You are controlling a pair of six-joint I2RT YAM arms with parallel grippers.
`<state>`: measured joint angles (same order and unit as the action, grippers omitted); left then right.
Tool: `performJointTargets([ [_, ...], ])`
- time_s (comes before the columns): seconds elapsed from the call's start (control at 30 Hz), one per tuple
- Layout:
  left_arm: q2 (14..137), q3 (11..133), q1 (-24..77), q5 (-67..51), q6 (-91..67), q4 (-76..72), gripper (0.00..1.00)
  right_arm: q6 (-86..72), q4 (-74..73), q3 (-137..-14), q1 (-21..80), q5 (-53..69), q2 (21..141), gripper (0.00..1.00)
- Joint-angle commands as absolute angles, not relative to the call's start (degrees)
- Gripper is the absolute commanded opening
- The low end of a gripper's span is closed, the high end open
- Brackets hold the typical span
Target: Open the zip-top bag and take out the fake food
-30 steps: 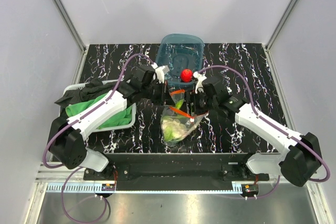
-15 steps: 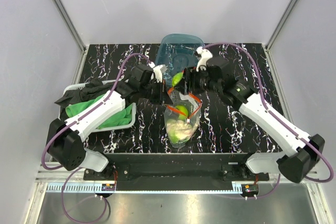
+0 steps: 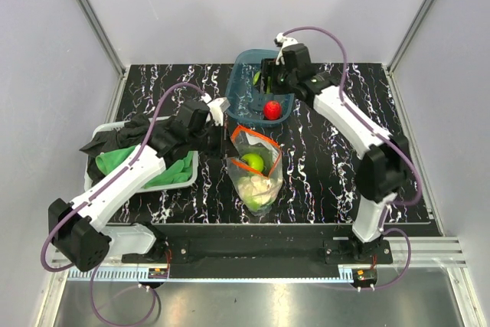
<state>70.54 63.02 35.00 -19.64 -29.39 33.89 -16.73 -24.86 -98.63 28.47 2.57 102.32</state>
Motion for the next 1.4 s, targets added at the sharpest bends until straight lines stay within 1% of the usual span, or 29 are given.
performJointTargets([
  [0.0, 70.66, 66.88, 34.10, -19.16, -28.04, 35.33, 0.00, -13.97, -24.43, -102.92, 27.25, 1.76, 110.20, 0.12],
  [0.13, 72.85, 68.55, 33.05, -18.98, -27.07, 36.29, 0.00, -16.17, -25.74, -105.89, 25.58, 3.15, 116.53, 0.17],
  [0.2, 73.39, 69.96, 32.09, -19.86, -27.16, 37.00, 0.00, -17.57, -26.80, -107.22, 25.23, 4.48, 119.70, 0.23],
  [0.23, 73.65, 70.31, 31.99, -20.91, -26.90, 37.18, 0.00, -17.84, -27.15, -108.01, 25.22, 6.14, 120.58, 0.32],
  [0.3, 73.83, 71.10, 31.82, -21.35, -26.37, 37.61, 0.00, -18.80, -27.25, -108.63, 25.22, 7.47, 122.51, 0.44],
  [0.33, 74.09, 71.28, 31.73, -21.27, -26.02, 38.57, 0.00, -18.90, -27.25, -109.15, 25.22, 7.99, 123.04, 0.57],
  [0.43, 74.18, 71.81, 31.38, -21.36, -25.84, 39.55, 0.00, -19.51, -27.94, -110.12, 25.31, 7.21, 124.27, 0.76],
  [0.47, 74.01, 71.98, 31.29, -21.36, -25.75, 39.64, 0.00, -19.51, -28.21, -110.47, 25.23, 7.21, 124.45, 0.83],
  [0.5, 73.92, 72.42, 31.38, -21.27, -25.58, 39.73, 0.00, -19.60, -28.56, -110.74, 25.31, 7.29, 124.45, 0.88],
  [0.57, 74.44, 72.77, 31.20, -22.06, -24.96, 39.81, 0.00, -19.77, -30.49, -111.27, 25.22, 7.65, 123.76, 0.92],
  [0.63, 75.32, 73.56, 31.29, -23.28, -25.05, 39.81, 0.00, -19.78, -32.42, -110.75, 25.31, 7.65, 122.53, 0.93],
  [0.73, 77.34, 74.96, 31.20, -24.52, -25.31, 39.20, 0.00, -19.07, -34.01, -107.77, 25.40, 7.21, 118.05, 0.95],
  [0.77, 77.69, 75.23, 31.20, -24.78, -25.31, 38.85, 0.00, -18.90, -34.36, -106.71, 25.23, 7.21, 114.90, 0.95],
  [0.83, 78.83, 75.85, 31.29, -25.22, -25.40, 37.45, 0.00, -18.90, -35.24, -102.77, 25.23, 7.56, 111.38, 0.94],
  [0.87, 79.27, 76.11, 31.20, -25.40, -25.57, 37.01, 0.00, -18.98, -35.42, -101.27, 25.31, 7.91, 107.70, 0.93],
  [0.93, 80.33, 76.81, 31.20, -26.45, -26.45, 36.04, 0.00, -19.16, -36.82, -97.23, 25.31, 8.96, 103.56, 0.91],
  [1.0, 80.94, 77.78, 31.38, -27.94, -27.33, 35.42, 0.00, -19.34, -38.57, -94.93, 25.31, 9.58, 97.67, 0.86],
  [1.03, 81.56, 78.13, 31.46, -28.21, -28.03, 34.55, 0.00, -19.51, -39.02, -92.75, 25.31, 9.75, 93.73, 0.78],
  [1.1, 82.00, 78.75, 32.34, -28.21, -28.56, 33.41, 0.00, -20.04, -39.46, -90.54, 25.31, 11.93, 89.84, 0.71],
  [1.13, 82.61, 78.84, 32.69, -28.21, -29.00, 32.44, 0.00, -20.13, -39.38, -88.53, 25.40, 13.26, 86.43, 0.63],
  [1.23, 84.11, 80.07, 34.10, -28.21, -30.40, 31.56, 0.00, -20.48, -38.59, -85.62, 26.36, 17.92, 80.62, 0.56],
  [1.27, 85.16, 80.50, 34.45, -28.39, -30.93, 31.38, 0.00, -20.83, -37.97, -84.74, 27.06, 18.71, 79.29, 0.52],
  [1.37, 85.95, 80.86, 35.86, -28.57, -32.17, 30.15, 0.00, -22.14, -35.25, -80.61, 29.26, 21.35, 76.21, 0.45],
])
